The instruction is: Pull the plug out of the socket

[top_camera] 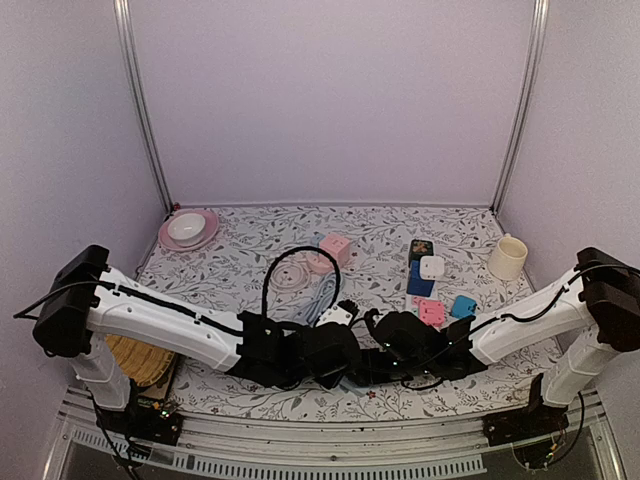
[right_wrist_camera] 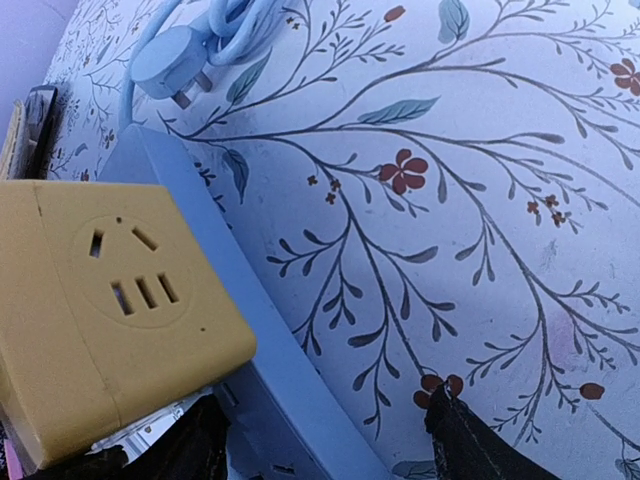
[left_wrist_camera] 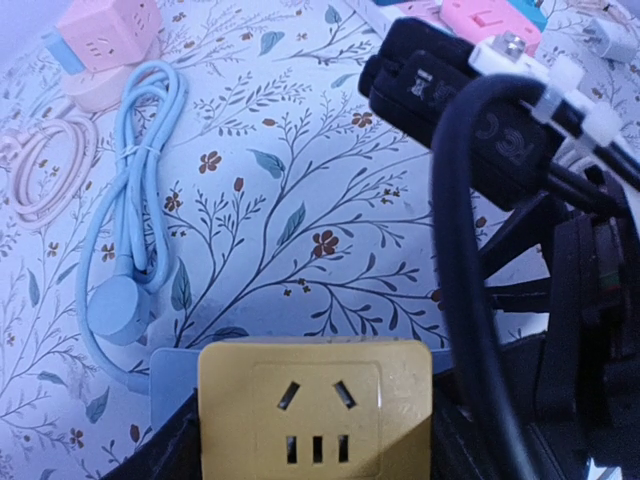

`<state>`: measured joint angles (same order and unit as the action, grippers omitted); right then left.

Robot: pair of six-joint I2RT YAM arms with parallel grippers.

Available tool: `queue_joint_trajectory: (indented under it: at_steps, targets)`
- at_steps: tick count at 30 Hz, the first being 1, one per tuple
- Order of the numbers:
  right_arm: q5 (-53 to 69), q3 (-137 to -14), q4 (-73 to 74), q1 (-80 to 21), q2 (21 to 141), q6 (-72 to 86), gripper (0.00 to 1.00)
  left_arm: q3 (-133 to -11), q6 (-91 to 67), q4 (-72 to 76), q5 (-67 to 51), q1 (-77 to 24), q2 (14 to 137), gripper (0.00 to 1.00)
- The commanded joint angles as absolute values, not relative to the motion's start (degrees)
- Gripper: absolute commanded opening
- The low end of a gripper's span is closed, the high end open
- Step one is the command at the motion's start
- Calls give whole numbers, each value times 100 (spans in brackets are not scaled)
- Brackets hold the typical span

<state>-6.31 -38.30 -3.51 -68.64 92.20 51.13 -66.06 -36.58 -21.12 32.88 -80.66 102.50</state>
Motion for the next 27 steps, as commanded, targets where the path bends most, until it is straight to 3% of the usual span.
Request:
queue_joint_trajectory:
  at_steps: [1, 8, 15, 27]
  targets:
    - [-720, -3742, 526, -6864, 9630, 5036, 70, -6347, -3622, -661, 3472, -8385, 9634, 54]
    - [-729, -3764, 529, -6867, 9684, 5027, 70, -5819, -3777, -54, 3183, -8185, 9194, 54]
    - [-731, -3750, 505, -6865, 9752, 5051, 70, -6058, -4108, -591, 2551, -7719, 9192, 54]
    - [-814, -3800, 609, -6864, 9079, 4903, 70, -5825, -4711, -1705, 3277, -7383, 8660, 55]
